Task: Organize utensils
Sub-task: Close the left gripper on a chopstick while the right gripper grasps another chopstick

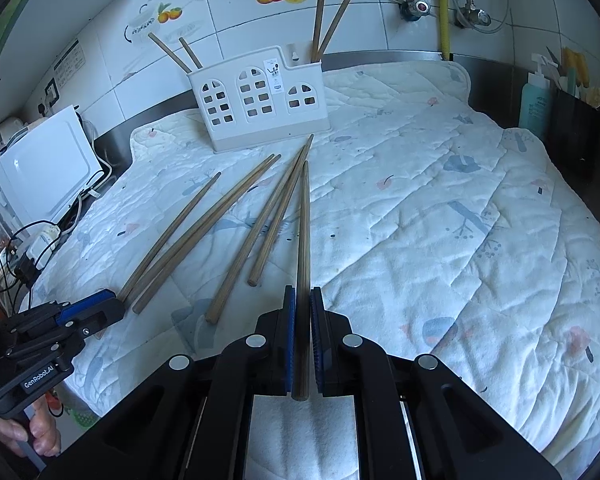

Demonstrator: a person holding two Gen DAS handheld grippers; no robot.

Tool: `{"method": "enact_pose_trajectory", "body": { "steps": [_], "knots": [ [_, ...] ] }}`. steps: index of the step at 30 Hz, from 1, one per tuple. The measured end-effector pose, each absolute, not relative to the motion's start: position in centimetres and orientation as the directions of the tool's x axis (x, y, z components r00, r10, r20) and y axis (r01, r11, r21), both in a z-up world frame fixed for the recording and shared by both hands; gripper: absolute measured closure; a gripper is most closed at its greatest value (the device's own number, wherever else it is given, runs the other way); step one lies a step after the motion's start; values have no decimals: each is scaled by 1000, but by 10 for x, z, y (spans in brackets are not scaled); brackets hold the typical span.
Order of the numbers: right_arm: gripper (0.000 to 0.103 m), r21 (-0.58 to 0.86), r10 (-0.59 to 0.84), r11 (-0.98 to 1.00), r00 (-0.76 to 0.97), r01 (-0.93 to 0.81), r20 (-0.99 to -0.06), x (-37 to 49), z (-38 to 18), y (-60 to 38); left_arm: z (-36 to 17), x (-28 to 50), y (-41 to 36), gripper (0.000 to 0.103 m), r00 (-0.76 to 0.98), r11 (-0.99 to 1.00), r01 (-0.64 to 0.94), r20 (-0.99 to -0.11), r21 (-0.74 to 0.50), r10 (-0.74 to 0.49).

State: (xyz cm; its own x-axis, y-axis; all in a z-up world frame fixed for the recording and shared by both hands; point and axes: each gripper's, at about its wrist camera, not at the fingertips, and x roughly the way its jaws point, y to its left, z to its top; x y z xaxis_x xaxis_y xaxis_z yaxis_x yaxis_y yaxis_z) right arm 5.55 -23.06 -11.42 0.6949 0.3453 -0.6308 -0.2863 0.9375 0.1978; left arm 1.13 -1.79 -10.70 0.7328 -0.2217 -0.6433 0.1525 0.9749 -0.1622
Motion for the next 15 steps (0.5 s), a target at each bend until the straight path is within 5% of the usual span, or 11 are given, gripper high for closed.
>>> {"method": "enact_pose_trajectory", "body": {
  "steps": [2,15],
  "knots": [
    [96,199,346,937,694,-286,-632,55,-115,-231,-108,12,-18,93,736,975,148,-641,-163,-219],
    [96,165,341,939,742,-302,-578,47,-88,-235,-87,7,-8,98,786,979,138,-585,-151,-201]
  ]
}}
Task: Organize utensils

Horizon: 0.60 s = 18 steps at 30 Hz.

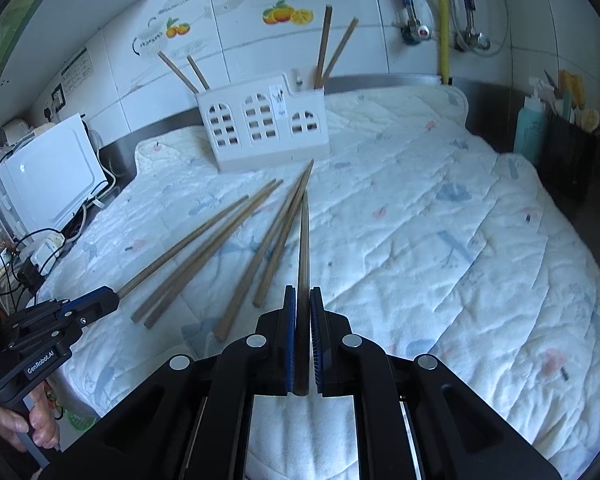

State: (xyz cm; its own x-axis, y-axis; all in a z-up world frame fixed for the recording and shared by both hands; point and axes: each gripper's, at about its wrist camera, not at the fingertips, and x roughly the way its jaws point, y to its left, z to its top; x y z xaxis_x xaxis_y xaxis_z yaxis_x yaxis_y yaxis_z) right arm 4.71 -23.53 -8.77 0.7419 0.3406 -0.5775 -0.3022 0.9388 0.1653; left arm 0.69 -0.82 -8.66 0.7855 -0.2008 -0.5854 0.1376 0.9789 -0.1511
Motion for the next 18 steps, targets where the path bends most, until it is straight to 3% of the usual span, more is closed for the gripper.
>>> {"method": "enact_pose_trajectory", "body": {
  "steps": [9,11,18],
  "knots": [
    [96,126,367,929,816,-349,-446,56,-19,-246,-40,22,10,98,856,981,134,-481,-141,-186],
    [96,130,381,923,822,-361,-424,64,-6,-248,-32,27,13,103,870,983,130,-461,-131,-177],
    [96,132,399,916,829,-379,-392,72,15,-247,-39,36,20,103,813,966,179,-525,-188,-253]
  ]
}}
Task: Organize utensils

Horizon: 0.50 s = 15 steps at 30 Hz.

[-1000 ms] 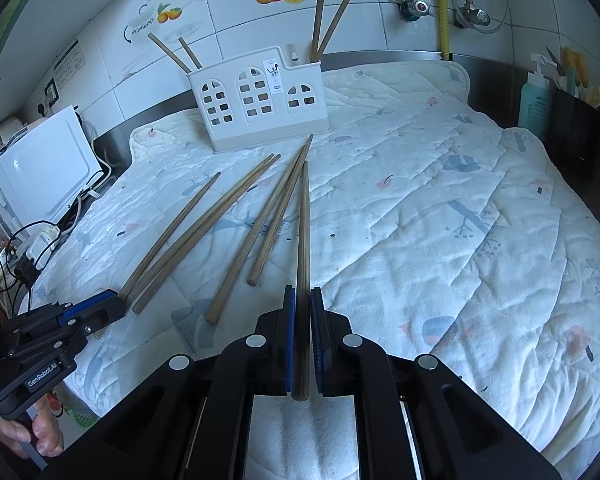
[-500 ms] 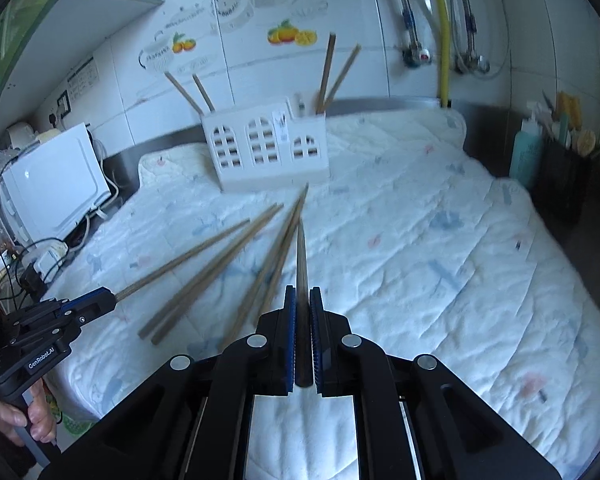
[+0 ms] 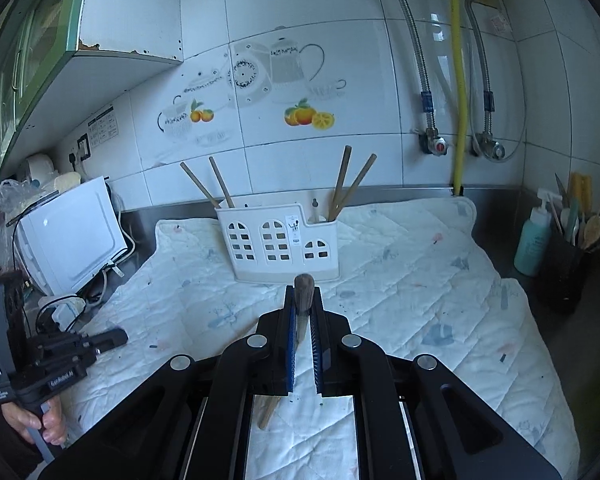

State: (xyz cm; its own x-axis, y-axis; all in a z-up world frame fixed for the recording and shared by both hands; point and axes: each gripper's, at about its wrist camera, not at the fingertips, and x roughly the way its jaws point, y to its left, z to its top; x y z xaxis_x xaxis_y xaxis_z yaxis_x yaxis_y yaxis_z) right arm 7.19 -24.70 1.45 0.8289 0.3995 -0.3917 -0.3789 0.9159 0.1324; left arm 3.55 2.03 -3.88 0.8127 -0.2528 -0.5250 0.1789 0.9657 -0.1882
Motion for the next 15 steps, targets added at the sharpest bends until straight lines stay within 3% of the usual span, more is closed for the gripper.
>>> {"method": "enact_pose_trajectory", "body": {
  "steps": [4,15],
  "knots": [
    [96,129,402,914,822,-384,-403,73,10,-244,-65,30,16,91,760,963,188,-592,-194,-268],
    [96,118,401,914,822,-388,-404,73,10,-240,-113,27,6,90,688,971,198,-686,-137,-237]
  ]
}}
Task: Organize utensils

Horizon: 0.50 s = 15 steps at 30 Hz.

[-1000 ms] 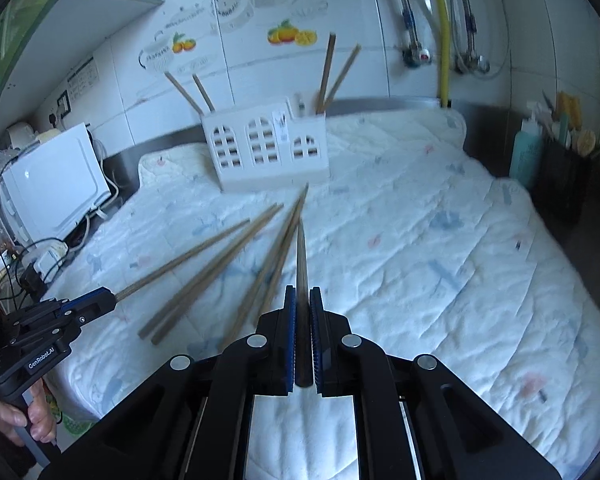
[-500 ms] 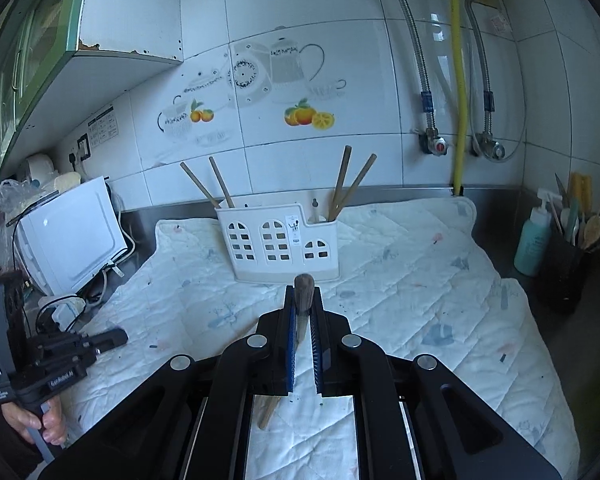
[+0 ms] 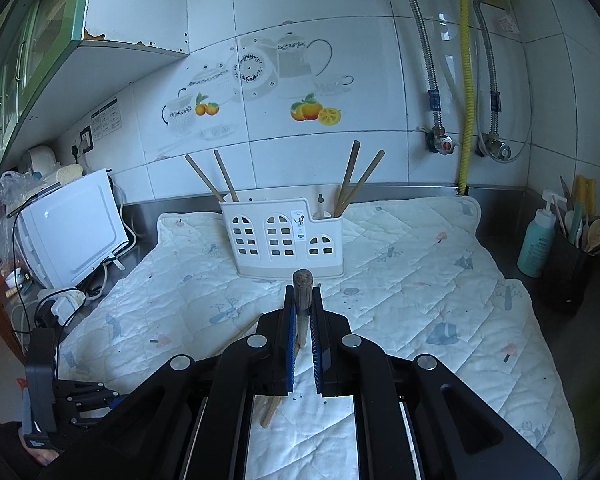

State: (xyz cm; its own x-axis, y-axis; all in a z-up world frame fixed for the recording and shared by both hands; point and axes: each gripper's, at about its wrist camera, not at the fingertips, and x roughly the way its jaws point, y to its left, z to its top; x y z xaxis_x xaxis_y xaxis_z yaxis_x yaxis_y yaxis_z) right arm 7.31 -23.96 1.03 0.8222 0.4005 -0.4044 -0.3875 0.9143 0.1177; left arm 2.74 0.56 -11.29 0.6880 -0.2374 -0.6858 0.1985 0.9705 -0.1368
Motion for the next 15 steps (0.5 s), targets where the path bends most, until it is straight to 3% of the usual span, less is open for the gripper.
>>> {"method": "enact_pose_trajectory", "body": {
  "steps": [5,7,15],
  "knots": [
    [96,114,401,914,822,-390,-404,73,11,-238,-116,25,-3,91,716,976,213,-670,-55,-194],
    [96,111,402,913,822,-392,-403,73,12,-237,-114,25,-5,98,723,978,206,-666,-42,-181],
    [96,82,413,906,822,-416,-392,80,32,-236,-73,24,2,98,795,979,193,-574,-68,-196]
  ]
}}
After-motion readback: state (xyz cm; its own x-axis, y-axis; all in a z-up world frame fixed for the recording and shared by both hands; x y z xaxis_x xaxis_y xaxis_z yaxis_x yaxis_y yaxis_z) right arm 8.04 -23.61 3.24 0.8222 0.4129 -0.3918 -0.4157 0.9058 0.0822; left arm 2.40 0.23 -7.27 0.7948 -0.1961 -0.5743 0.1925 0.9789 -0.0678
